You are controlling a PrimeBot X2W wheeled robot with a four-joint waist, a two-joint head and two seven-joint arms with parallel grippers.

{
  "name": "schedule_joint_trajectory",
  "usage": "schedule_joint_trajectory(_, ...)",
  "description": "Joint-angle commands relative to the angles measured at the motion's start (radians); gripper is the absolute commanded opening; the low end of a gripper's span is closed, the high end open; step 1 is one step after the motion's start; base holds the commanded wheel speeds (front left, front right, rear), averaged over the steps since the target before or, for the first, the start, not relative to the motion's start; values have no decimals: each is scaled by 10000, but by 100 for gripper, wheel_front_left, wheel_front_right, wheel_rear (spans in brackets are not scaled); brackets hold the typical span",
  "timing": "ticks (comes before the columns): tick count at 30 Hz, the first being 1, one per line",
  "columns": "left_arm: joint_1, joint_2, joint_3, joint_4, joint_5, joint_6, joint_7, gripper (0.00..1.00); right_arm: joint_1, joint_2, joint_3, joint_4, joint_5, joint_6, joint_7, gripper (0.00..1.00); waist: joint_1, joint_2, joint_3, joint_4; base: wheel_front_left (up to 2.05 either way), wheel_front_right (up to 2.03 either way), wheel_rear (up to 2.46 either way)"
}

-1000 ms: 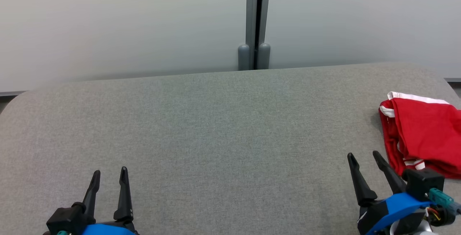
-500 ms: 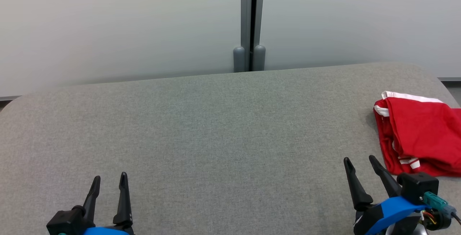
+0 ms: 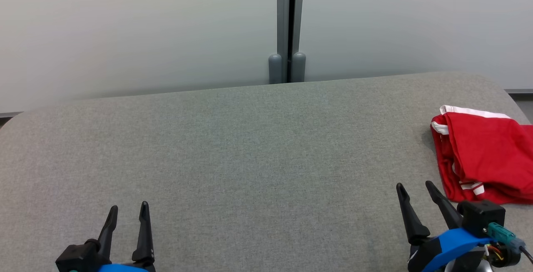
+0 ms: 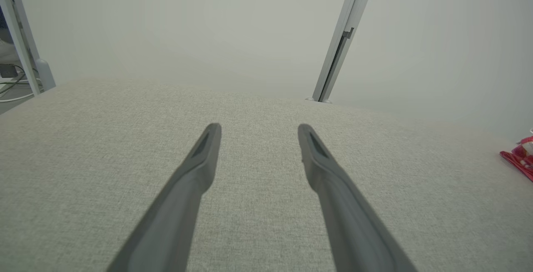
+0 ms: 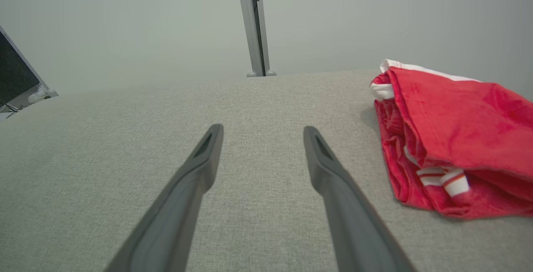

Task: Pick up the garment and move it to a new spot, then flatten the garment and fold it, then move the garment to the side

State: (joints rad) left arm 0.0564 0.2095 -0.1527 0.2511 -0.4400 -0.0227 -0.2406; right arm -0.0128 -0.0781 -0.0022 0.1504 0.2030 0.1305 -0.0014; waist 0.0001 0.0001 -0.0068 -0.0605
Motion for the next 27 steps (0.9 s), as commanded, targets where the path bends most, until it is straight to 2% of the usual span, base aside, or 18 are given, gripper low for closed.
schedule_joint_trajectory(1, 8, 39, -41, 22, -22, 24, -47, 100, 86, 22, 12, 35, -16, 5, -28, 100, -1, -1, -7, 7, 0, 0, 0)
schedule_joint_trajectory(2, -3, 40, -56, 40, -41, 1, -45, 100, 89, 26, 15, 38, 2, 5, -26, 100, -1, -1, -11, 15, 0, 0, 0)
schedule_joint_trajectory(3, 1, 2, -38, 52, -19, -6, 2, 0, 1, 6, 12, 19, 6, 0, 0, 0, 0, -1, -12, 12, 0, 0, 0)
schedule_joint_trajectory(8, 98, -181, -55, 385, -163, -27, 72, 0, 0, 47, -23, 429, 184, 0, 35, 0, 0, -1, -12, 15, 0, 0, 0)
schedule_joint_trajectory(27, -372, -522, 633, 265, -3008, -290, 932, 0, -252, 104, -295, 530, 3614, 1, 311, 0, 0, -1, 5, 106, 0, 0, 0)
